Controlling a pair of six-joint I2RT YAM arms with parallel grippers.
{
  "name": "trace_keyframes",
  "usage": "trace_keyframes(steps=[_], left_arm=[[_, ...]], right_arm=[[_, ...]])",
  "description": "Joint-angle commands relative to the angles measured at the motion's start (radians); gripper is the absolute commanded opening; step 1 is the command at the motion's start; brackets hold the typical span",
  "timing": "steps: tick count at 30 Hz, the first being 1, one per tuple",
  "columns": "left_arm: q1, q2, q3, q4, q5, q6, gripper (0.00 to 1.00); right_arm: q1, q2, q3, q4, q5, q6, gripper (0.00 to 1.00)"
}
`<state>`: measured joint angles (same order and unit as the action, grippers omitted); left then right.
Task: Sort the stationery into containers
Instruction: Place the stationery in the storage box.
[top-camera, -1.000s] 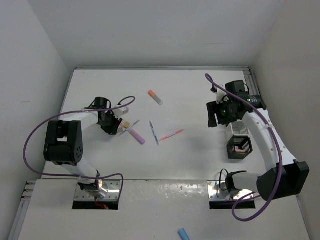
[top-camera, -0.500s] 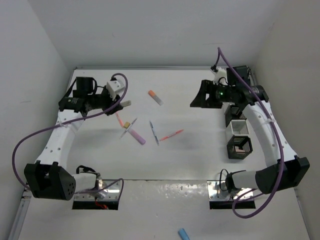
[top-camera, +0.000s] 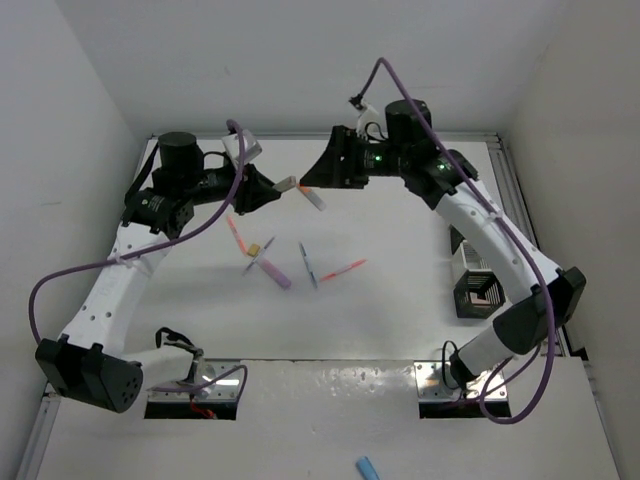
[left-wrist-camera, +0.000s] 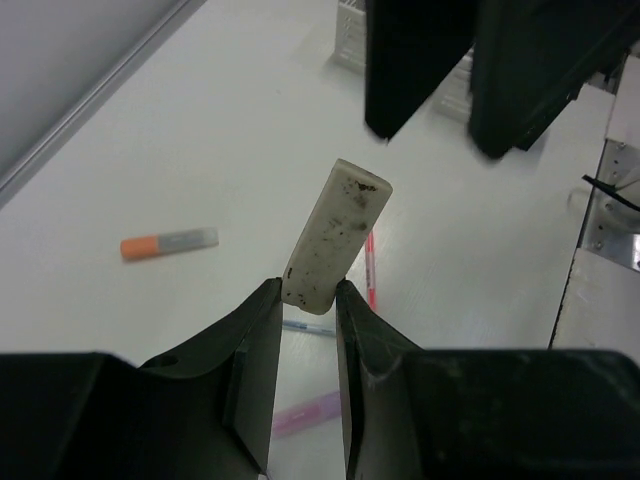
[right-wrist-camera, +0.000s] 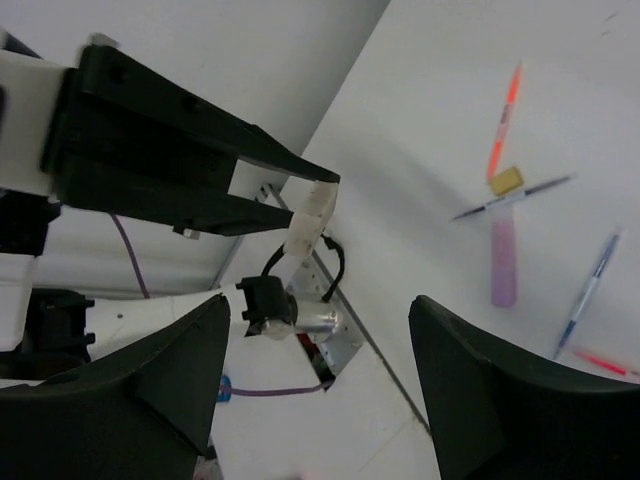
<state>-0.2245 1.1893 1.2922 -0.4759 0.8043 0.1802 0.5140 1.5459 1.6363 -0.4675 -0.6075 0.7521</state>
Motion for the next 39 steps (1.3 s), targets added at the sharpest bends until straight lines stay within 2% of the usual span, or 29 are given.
trace_keyframes(steps=[1,6,13,15,16,17,20,23,24,25,26,28,29,30,34,38,39], left_arm=[[-0.035,-0.004,0.064,0.022,0.001,-0.024,0.1],[-0.079,-0.011,0.071,-0.007,-0.027,0.004,0.09],[-0.101,-0.022,0.068,-0.035,-0.034,0.031,0.09],[-0.102,-0.023,0.064,-0.038,-0.031,0.036,0.09],[-0.105,-0.026,0.061,-0.041,-0.031,0.041,0.09],[-0.105,-0.026,0.061,-0.043,-0.033,0.045,0.08],[-0.107,-0.028,0.062,-0.05,-0.036,0.057,0.08],[-0.105,-0.033,0.061,-0.056,-0.034,0.065,0.08],[-0.105,-0.033,0.059,-0.058,-0.034,0.065,0.08],[-0.105,-0.034,0.058,-0.059,-0.036,0.067,0.11],[-0.107,-0.033,0.056,-0.056,-0.045,0.053,0.21],[-0.102,-0.031,0.052,-0.052,-0.085,0.028,0.52],[-0.102,-0.031,0.055,-0.05,-0.111,0.006,0.86],[-0.098,-0.033,0.055,-0.053,-0.161,-0.005,1.0],[-0.082,-0.02,0.05,-0.096,-0.25,0.004,1.0],[-0.073,0.0,0.01,-0.11,-0.278,0.019,1.0],[-0.076,0.003,-0.013,-0.096,-0.29,0.01,1.0]], right_arm=[[0.05,0.04,0.026,0.03,-0.005,0.026,0.72],[0.112,0.066,0.065,0.036,0.021,-0.014,0.72],[0.124,0.086,0.08,0.036,0.045,-0.027,0.64],[0.124,0.088,0.08,0.043,0.045,-0.025,0.55],[0.126,0.089,0.08,0.043,0.045,-0.028,0.4],[0.124,0.089,0.079,0.04,0.046,-0.03,0.34],[0.12,0.082,0.066,0.03,0.058,-0.04,0.2],[0.103,0.066,0.047,0.027,0.061,-0.04,0.14],[0.097,0.06,0.043,0.026,0.064,-0.04,0.07],[0.093,0.054,0.039,0.024,0.072,-0.048,0.04],[0.084,0.049,0.037,0.012,0.078,-0.056,0.02],[0.067,0.031,0.033,-0.006,0.092,-0.094,0.0],[0.043,0.022,0.025,-0.034,0.109,-0.111,0.0],[0.023,-0.006,0.02,-0.051,0.117,-0.131,0.0],[-0.141,-0.114,-0.085,-0.231,0.166,-0.336,0.0],[-0.317,-0.262,-0.249,-0.405,0.369,-0.542,0.0],[-0.398,-0.326,-0.33,-0.436,0.402,-0.603,0.0]])
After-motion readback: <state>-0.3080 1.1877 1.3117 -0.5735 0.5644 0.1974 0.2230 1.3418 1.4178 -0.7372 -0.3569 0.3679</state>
